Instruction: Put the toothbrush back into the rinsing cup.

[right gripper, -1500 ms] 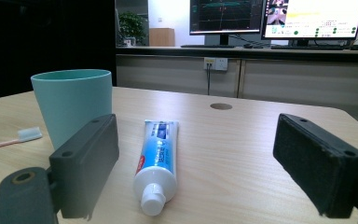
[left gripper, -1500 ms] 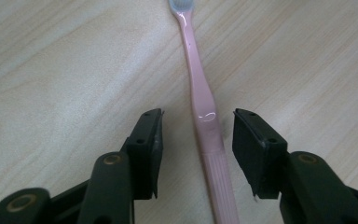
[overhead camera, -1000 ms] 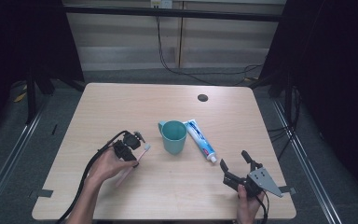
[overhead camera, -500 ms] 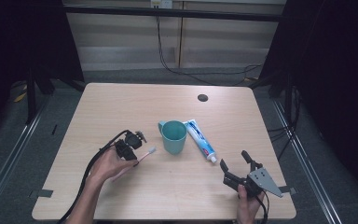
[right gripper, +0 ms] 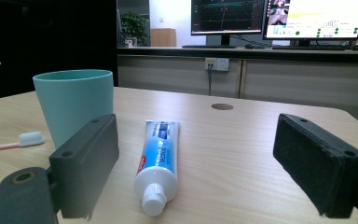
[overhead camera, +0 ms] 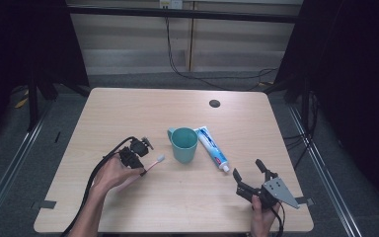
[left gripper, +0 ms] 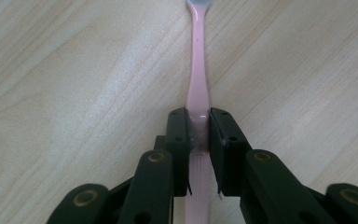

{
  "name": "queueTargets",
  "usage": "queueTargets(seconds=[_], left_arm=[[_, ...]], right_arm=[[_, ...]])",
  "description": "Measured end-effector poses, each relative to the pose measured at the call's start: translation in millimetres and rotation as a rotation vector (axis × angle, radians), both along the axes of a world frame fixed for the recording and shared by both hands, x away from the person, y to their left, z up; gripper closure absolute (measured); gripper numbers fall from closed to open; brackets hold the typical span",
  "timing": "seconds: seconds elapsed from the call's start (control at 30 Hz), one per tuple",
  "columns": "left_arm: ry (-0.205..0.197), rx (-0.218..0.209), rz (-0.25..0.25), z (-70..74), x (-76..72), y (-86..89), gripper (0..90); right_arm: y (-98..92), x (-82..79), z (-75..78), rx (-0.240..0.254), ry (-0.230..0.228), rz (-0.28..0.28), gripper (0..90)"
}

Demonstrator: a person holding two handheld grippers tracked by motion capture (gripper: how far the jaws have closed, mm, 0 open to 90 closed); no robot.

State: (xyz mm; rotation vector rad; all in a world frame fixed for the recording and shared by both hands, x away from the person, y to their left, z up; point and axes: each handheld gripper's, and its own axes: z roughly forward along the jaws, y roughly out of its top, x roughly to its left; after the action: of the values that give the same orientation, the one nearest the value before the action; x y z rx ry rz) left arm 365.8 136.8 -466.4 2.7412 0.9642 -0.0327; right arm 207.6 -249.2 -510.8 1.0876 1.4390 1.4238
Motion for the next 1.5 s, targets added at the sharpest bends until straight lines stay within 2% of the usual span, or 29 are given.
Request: queueTargets(seconds=[0.27,0.3,0.37,0.73,0.8,0.9,1.03,1.07,1.1,1.4,1.47,1.5], left_arm=[[0.007,-0.017,0.026,-0.3,0.6,7.7,78.8],[0.013,-0.037,0.035,-0.8,1.6,10.9,78.8],[0.008,-0.038,0.046,-0.1,1.8,13.7,78.8],[0.000,-0.085,0.052,7.2,0.7,19.5,78.8],[-0.009,-0.084,0.052,9.2,-0.1,20.6,78.8],[-0.023,-0.112,0.044,12.4,-3.8,22.9,78.8],[-0.042,-0.169,0.072,17.9,-6.5,28.7,78.8],[-0.042,-0.169,0.072,17.9,-6.5,28.7,78.8],[-0.054,-0.190,0.079,20.9,-7.4,31.0,78.8],[-0.101,-0.256,0.088,30.5,-12.8,36.7,78.8],[-0.129,-0.277,0.126,32.4,-14.5,37.6,78.8],[-0.129,-0.277,0.126,32.4,-14.5,37.6,78.8]], right_arm=[[0.0,0.3,0.0,0.000,0.001,-0.001,13.5],[0.1,0.4,0.1,0.000,0.002,0.000,13.5],[0.0,0.4,0.1,-0.001,0.003,0.002,13.5],[-0.1,0.4,0.1,-0.002,0.004,0.001,13.5],[-0.1,0.4,0.1,-0.001,0.003,0.001,13.5],[-0.1,0.4,0.1,0.000,0.003,0.001,13.5],[0.0,0.5,0.1,-0.002,0.004,0.001,13.5],[0.0,0.5,0.1,-0.002,0.004,0.001,13.5],[0.0,0.5,0.1,0.000,0.002,-0.001,13.5],[0.0,0.6,0.2,-0.002,0.004,0.001,13.5],[0.0,0.5,0.1,-0.001,0.004,0.001,13.5],[0.0,0.5,0.1,0.000,0.004,0.000,13.5]])
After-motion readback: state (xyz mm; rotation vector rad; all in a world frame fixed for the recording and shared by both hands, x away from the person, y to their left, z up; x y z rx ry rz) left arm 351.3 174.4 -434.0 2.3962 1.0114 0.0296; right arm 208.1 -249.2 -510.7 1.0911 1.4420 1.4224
